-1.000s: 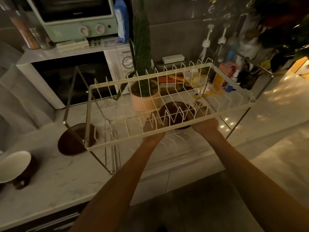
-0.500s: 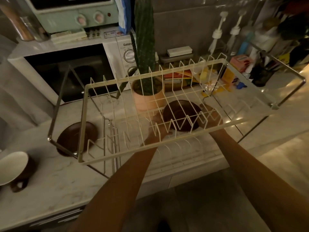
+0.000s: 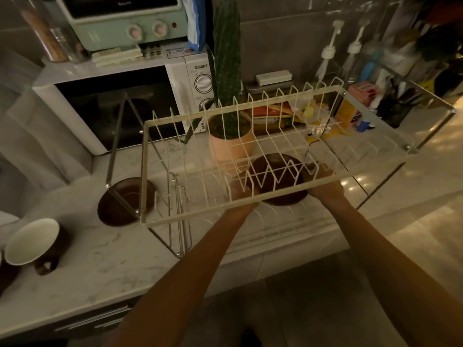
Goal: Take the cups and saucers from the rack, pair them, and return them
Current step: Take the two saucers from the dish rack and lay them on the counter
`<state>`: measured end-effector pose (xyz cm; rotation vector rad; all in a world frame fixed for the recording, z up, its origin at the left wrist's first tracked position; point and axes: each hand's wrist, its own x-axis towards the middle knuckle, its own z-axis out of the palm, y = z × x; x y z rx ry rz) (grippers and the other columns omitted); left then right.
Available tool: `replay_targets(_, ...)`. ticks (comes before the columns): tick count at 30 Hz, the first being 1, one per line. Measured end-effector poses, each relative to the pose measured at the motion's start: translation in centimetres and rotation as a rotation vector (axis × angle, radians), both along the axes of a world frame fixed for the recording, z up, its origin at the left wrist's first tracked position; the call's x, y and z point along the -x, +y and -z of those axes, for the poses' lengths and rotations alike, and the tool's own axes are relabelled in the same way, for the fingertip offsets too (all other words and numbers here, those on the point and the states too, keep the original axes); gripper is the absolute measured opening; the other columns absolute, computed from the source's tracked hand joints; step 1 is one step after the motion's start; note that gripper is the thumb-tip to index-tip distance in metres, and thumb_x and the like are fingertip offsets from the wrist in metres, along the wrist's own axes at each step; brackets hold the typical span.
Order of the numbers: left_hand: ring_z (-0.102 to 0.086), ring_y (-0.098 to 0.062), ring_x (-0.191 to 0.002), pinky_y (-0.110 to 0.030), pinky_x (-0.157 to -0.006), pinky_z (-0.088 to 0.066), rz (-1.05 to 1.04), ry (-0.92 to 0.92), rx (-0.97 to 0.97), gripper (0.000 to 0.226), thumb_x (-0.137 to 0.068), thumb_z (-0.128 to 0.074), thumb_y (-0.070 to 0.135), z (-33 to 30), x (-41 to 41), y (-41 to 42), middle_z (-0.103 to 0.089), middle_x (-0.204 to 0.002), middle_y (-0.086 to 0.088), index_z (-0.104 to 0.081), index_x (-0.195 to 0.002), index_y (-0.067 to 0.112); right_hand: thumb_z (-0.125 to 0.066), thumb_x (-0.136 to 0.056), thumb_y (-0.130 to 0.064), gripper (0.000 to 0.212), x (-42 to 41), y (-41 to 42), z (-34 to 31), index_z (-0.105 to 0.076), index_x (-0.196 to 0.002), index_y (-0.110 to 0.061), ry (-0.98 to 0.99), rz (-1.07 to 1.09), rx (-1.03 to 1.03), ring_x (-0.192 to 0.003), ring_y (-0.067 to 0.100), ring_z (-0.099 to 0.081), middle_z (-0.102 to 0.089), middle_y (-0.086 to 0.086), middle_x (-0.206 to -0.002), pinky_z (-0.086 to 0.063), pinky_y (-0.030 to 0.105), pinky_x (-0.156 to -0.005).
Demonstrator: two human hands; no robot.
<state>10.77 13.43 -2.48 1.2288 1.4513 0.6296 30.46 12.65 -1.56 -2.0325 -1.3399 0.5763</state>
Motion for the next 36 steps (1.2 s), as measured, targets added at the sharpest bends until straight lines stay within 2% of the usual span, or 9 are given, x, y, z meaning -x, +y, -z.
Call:
replay_targets(1,-0.064,-0.031,-0.094,-0.04,-0.087,-0.055,-0.035,0.002,-0.077,0.017,-0.089,-0.059,0.007,-0.2,-0.1,-0.1,-0.066,-0.098,-0.018,-0.063,-0.104,-0.001,-0.055,-0.094,-0.009,0.028,0.2,-0.1,-0.3,-0.06,-0.111,0.011,-0.017,0.023,0.057,-0.11,0.046,-0.06,-0.063,0.033,-0.11,-0.047,0.038,-0.086)
replay_targets(3,-0.067,-0.032,-0.094,-0.047,-0.084,-0.057,-0.046,0.048,-0.153,0.029,-0.088,-0.059,0.016,-0.8,0.6,-1.0,-0.068,-0.108,-0.017,-0.061,-0.116,0.009,-0.054,-0.096,-0.02,0.029,0.8,-0.9,-1.2,-0.063,-0.106,0.005,0.038,0.019,0.123,-0.094,0.045,-0.066,-0.066,0.024,-0.097,-0.05,0.035,-0.068)
replay_targets(7,-0.069,-0.021,-0.073,-0.042,-0.071,-0.061,0.004,0.083,-0.19,0.028,-0.087,-0.058,0.012,-1.3,3.7,-4.2,-0.067,-0.111,-0.007,-0.062,-0.115,0.015,-0.057,-0.095,-0.031,0.033,1.9,-3.8,-2.4,-0.062,-0.115,-0.005,0.096,-0.041,0.269,-0.07,0.023,-0.068,-0.065,0.008,-0.094,-0.058,0.034,-0.053)
replay_targets(10,-0.069,-0.02,-0.081,-0.04,-0.072,-0.061,0.095,0.067,-0.321,0.04,-0.09,-0.057,0.015,-2.1,6.1,-7.5,-0.062,-0.108,0.004,-0.055,-0.129,0.026,-0.057,-0.095,-0.027,0.025,2.8,-6.1,-3.3,-0.064,-0.104,-0.005,0.142,-0.11,0.355,-0.063,0.022,-0.071,-0.069,0.01,-0.082,-0.054,0.027,-0.043)
replay_targets(15,-0.069,-0.008,-0.074,-0.03,-0.06,-0.061,0.199,0.046,-0.384,0.042,-0.092,-0.056,0.023,-2.8,10.0,-12.5,-0.057,-0.104,0.015,-0.046,-0.127,0.043,-0.056,-0.096,-0.022,0.018,4.8,-10.1,-4.1,-0.065,-0.096,-0.007,0.177,-0.239,0.453,-0.059,0.023,-0.074,-0.073,0.013,-0.076,-0.057,0.026,-0.048)
replay_targets(20,-0.066,0.003,-0.079,-0.015,-0.053,-0.054,0.264,0.02,-0.34,0.049,-0.091,-0.057,0.02,-2.3,15.0,-16.1,-0.055,-0.097,0.02,-0.039,-0.106,0.063,-0.057,-0.096,-0.021,0.015,8.2,-13.3,-4.3,-0.068,-0.093,-0.011,0.231,-0.39,0.513,-0.062,0.023,-0.074,-0.076,0.007,-0.071,-0.058,0.026,-0.051)
replay_targets(27,-0.071,-0.011,-0.079,-0.025,-0.057,-0.059,0.196,0.053,-0.167,0.046,-0.089,-0.061,0.019,0.2,23.3,-19.4,-0.066,-0.107,0.003,-0.05,-0.129,0.04,-0.059,-0.094,-0.02,0.017,15.5,-14.8,-2.2,-0.067,-0.097,-0.004,0.311,-0.529,0.642,-0.062,0.023,-0.073,-0.073,0.012,-0.075,-0.057,0.029,-0.053)
replay_targets(33,-0.07,-0.004,-0.083,-0.021,-0.06,-0.058,0.071,0.107,-0.123,0.045,-0.088,-0.062,0.02,0.9,30.0,-20.2,-0.067,-0.104,0.003,-0.048,-0.123,0.045,-0.06,-0.094,-0.02,0.014,22.4,-14.6,0.2,-0.07,-0.091,-0.012,0.409,-0.592,0.609,-0.062,0.024,-0.074,-0.074,0.01,-0.073,-0.058,0.029,-0.053)
replay_targets(36,-0.071,-0.008,-0.082,-0.021,-0.058,-0.058,-0.005,0.07,-0.128,0.045,-0.088,-0.061,0.016,0.6,32.8,-19.9,-0.068,-0.098,0.004,-0.05,-0.109,0.055,-0.06,-0.095,-0.02,0.014,25.8,-14.1,1.4,-0.069,-0.093,-0.01,0.455,-0.54,0.583,-0.063,0.025,-0.074,-0.075,0.013,-0.077,-0.06,0.031,-0.055)
